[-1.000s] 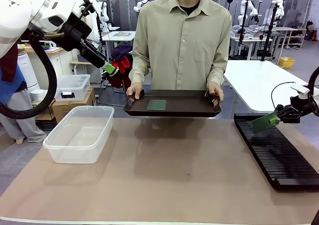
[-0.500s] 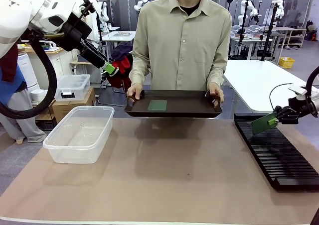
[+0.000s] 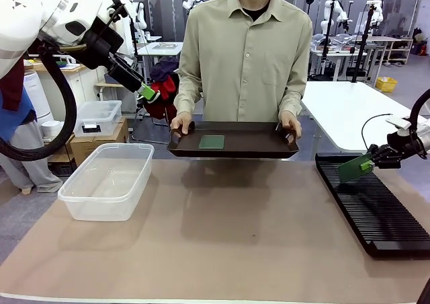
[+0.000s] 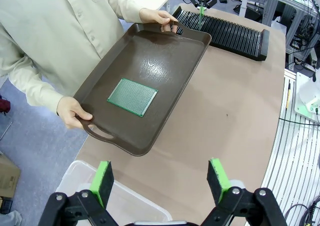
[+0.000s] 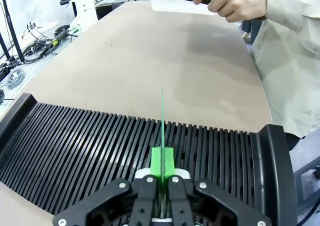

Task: Sort PCBs into racks and boxes based on the side picked up.
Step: If the short side of the Blank PCB is picked up, insert it into the PCB Rack ; if the long side is picked up, place it in the Organizing box.

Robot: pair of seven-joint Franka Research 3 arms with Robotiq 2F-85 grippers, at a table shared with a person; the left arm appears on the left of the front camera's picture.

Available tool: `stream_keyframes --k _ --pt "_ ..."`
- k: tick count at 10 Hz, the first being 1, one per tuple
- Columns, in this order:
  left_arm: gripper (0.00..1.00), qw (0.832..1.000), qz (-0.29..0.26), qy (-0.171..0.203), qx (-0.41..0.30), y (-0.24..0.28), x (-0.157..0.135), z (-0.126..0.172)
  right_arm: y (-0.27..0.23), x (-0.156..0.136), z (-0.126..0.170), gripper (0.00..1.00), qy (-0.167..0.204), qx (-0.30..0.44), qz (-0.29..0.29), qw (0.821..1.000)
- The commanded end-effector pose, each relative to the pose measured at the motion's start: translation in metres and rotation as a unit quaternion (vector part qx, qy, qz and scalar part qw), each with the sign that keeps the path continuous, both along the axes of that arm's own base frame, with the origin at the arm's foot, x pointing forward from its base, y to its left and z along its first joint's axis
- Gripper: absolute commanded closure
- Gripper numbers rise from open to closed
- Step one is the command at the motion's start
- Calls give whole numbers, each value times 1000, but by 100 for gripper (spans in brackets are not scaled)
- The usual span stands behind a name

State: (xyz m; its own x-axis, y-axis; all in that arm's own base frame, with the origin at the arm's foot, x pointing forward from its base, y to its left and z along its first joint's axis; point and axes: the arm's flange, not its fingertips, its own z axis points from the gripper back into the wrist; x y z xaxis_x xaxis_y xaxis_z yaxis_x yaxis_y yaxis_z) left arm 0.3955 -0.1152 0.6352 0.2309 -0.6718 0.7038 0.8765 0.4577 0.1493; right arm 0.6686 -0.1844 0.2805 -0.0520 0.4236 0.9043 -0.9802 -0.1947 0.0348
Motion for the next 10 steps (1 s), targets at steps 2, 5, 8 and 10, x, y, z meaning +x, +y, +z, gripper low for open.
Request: stream_keyframes --k 2,5,8,10 --pt "0 1000 -6 3 -9 1 1 -2 4 12 -5 98 6 -6 -1 1000" --pt "0 1000 -6 3 -9 1 1 -2 6 11 -13 98 20 1 3 1000" --pt "0 1000 -6 3 -9 1 1 -2 6 11 -14 69 25 0 7 1000" --pt "0 1000 -6 3 -9 1 1 -2 6 9 -12 49 23 -4 12 1000"
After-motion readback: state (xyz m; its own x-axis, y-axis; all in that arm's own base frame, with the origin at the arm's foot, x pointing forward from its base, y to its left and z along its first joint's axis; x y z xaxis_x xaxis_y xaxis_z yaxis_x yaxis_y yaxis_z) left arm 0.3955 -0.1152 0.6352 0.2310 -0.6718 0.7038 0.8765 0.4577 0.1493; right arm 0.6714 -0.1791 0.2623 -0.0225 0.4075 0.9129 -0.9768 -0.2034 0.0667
